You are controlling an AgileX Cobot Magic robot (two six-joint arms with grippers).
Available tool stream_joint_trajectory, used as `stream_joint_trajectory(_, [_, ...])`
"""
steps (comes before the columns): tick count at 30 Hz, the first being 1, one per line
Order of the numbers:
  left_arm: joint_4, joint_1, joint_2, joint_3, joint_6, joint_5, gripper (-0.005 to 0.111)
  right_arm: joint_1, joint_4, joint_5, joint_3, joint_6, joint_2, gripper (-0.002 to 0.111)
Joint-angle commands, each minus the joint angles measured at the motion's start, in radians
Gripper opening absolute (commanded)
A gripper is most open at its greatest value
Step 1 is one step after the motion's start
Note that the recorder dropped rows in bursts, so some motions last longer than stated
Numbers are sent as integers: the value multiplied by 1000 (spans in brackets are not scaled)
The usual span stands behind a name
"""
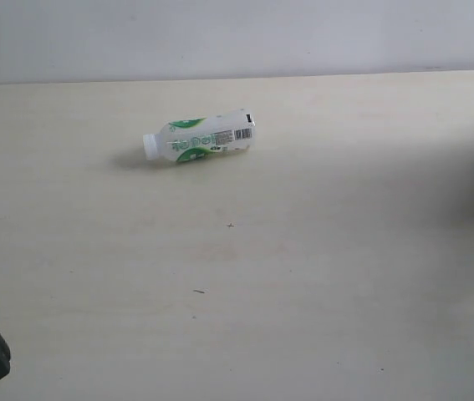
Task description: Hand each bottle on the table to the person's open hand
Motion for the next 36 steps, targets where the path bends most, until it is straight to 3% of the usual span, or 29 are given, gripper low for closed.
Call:
stream_joint_trajectory(1, [6, -4, -5, 3, 7, -88, 0, 1, -3, -11, 4, -5, -4, 1])
stream_joint_trajectory(12, [26, -4, -5, 3, -17, -77, 0, 1, -3, -11, 4, -5, -4, 1])
stream_joint_trajectory(18, [-25, 30, -1, 3, 93, -128, 0, 1, -3, -11, 4, -5, -4, 1])
stream_joint_trajectory(25, [-227, 200, 58, -108, 224, -117, 0, 1, -3, -11, 4, -5, -4, 1])
stream_joint_trajectory(32, [-198, 402, 277, -359, 251, 55, 0, 1, -3, -11, 4, -5, -4, 1])
stream_joint_trajectory(36, [-124, 497, 477, -531, 299, 225, 0, 1, -3, -11, 4, -5, -4, 1])
